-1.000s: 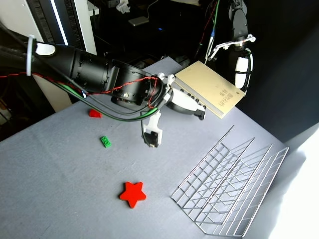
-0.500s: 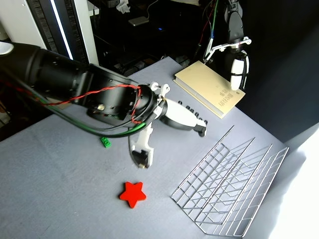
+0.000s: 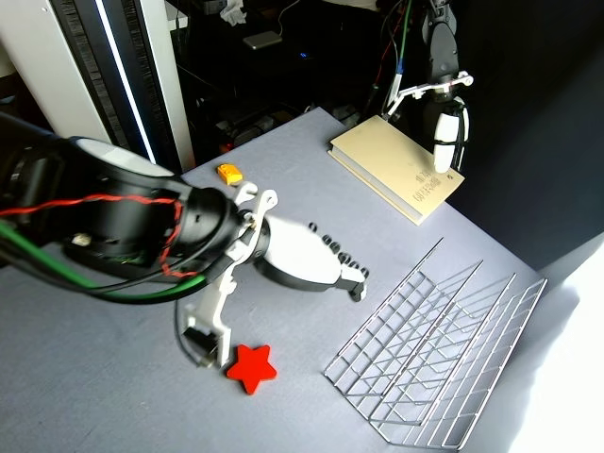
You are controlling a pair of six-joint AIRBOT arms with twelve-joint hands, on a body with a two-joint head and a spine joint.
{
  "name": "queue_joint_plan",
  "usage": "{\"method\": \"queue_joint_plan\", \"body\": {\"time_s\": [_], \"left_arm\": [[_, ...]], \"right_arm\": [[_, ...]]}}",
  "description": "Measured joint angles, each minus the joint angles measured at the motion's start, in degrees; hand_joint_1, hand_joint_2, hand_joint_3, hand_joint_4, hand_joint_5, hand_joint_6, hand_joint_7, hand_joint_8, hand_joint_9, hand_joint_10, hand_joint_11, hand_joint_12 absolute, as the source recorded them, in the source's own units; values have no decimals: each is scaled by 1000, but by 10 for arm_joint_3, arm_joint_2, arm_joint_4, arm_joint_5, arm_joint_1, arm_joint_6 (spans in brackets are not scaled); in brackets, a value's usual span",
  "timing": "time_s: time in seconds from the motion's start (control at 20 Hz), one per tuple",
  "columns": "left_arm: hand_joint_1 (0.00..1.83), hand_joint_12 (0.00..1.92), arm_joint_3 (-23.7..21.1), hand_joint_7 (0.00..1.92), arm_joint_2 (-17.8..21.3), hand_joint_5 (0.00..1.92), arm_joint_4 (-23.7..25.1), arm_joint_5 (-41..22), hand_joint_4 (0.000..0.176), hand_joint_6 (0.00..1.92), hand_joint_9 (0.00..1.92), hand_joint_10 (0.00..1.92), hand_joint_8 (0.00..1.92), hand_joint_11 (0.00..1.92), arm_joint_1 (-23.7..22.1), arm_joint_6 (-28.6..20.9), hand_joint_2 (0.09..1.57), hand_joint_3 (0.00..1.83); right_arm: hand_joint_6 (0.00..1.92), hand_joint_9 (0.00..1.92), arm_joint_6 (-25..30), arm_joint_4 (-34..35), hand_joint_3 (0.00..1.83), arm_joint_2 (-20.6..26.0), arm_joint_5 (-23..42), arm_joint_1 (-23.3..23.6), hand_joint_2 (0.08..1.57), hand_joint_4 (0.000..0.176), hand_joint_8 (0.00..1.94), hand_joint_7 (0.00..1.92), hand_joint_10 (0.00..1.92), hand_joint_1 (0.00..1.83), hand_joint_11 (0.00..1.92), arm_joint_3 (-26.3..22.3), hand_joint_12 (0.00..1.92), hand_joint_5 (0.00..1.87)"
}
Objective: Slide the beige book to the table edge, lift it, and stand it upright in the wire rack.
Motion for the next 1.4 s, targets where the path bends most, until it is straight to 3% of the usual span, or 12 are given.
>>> {"method": "queue_joint_plan", "body": {"time_s": [0.3,0.4,0.45,0.5,0.55,0.6,0.65,1.1,1.3,1.4], "left_arm": [[929,974,0,530,0,524,0,-8,0,16,567,28,12,221,0,3,1067,2],[1109,996,0,698,-3,662,14,-21,0,24,745,66,34,422,0,7,1095,1],[1109,996,0,698,-3,662,15,-21,0,24,745,66,34,422,0,7,1095,1],[1135,988,1,852,-3,829,15,-21,0,906,866,113,77,566,0,7,1175,0],[1190,1041,2,803,-4,914,15,-23,0,1088,953,168,979,629,0,7,1181,0],[1321,1156,4,801,-5,875,16,-23,0,1153,831,1093,1164,697,0,7,1170,4],[1357,1382,4,819,-7,757,14,-22,0,1190,843,1375,1250,757,0,6,1184,1],[1357,1482,6,835,-8,727,12,-22,0,1143,872,1430,1263,765,-3,1,1187,1],[1348,1479,15,779,0,663,17,-14,0,1246,787,1497,1337,714,-36,0,1220,2],[1352,1464,18,812,7,698,16,-14,0,1197,836,1459,1298,738,-44,-8,1203,0]], "right_arm": [[5,212,7,2,0,47,10,4,1130,0,6,211,7,156,0,-7,620,218],[5,217,7,1,0,60,10,4,1133,0,3,216,5,160,0,-6,656,227],[5,217,7,0,0,63,10,4,1133,0,3,216,5,160,0,-6,656,227],[8,224,7,1,0,65,15,4,1135,0,6,224,7,165,0,-3,657,236],[6,229,7,0,1,64,17,4,1137,0,5,229,7,151,0,-3,681,238],[5,236,7,0,1,64,23,5,1137,0,4,234,7,148,0,-3,711,242],[2,234,7,0,0,64,31,8,1135,0,2,234,3,170,0,-3,694,242],[3,206,10,-1,1,65,50,21,1141,0,2,203,2,163,0,-3,643,212],[7,223,12,0,0,69,51,23,1135,0,5,220,6,192,0,-3,705,225],[2,213,12,1,3,74,49,23,1144,0,0,213,1,147,0,-3,724,219]]}}
